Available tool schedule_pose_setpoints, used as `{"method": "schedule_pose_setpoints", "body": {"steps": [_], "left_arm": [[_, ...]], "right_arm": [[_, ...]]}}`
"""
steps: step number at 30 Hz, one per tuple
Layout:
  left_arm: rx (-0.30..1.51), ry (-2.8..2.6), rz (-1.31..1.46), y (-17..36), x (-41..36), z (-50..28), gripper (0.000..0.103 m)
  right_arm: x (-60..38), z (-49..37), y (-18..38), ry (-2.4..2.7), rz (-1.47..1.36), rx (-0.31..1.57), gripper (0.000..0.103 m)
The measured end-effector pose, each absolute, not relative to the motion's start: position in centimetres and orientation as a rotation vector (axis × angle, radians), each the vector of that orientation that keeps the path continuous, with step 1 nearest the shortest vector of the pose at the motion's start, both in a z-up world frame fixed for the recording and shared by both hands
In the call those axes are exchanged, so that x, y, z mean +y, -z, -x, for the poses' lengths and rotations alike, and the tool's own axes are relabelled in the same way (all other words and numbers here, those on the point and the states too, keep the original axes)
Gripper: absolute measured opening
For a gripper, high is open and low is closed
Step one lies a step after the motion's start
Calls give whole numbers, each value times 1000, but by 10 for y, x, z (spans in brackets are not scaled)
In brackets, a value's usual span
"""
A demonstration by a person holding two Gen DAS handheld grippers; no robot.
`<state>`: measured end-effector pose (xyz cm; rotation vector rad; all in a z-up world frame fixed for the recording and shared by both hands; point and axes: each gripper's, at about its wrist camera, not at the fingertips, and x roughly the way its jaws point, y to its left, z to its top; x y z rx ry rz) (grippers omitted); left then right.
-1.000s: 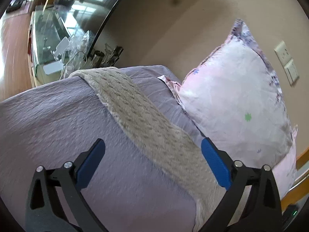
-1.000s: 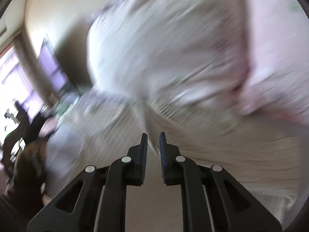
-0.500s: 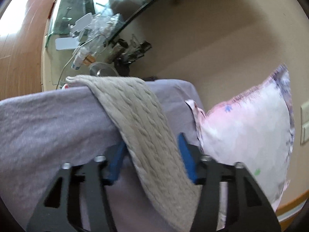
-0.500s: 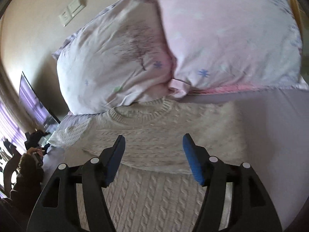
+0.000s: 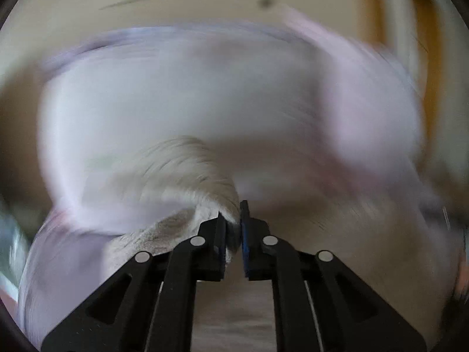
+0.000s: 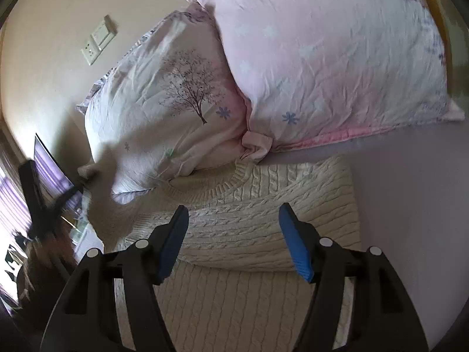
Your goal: Fold small clothes
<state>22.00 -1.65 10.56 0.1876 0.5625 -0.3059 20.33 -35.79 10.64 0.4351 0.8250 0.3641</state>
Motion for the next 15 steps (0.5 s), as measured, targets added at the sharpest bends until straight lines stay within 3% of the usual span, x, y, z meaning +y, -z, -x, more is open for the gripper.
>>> {"method": "schedule_pose_setpoints", "body": {"steps": [3,5,7,9,13,15], "left_arm": [[694,457,-416,-51,-94,-203,12],[718,468,-424,-41,-93,-195,12],[721,454,-311,-51,-60,-187,16],[710,405,-214,-65,-27,-184,28],[711,274,-90,-76,41,-166,36],[727,229,-17,-75,73,-155,41]], "right_arm": [[-364,-211,-94,-352,-487,885,66],[-373,-215,-86,-357,-550,934,66],[-378,-218,-81,-359,-578,961,65],[-376,-226,-76,-359,-585,987,61],[-361,-253,-62,-367,-639,1068,58],[-355,-268,-53,-343,-673,1103,51]]}}
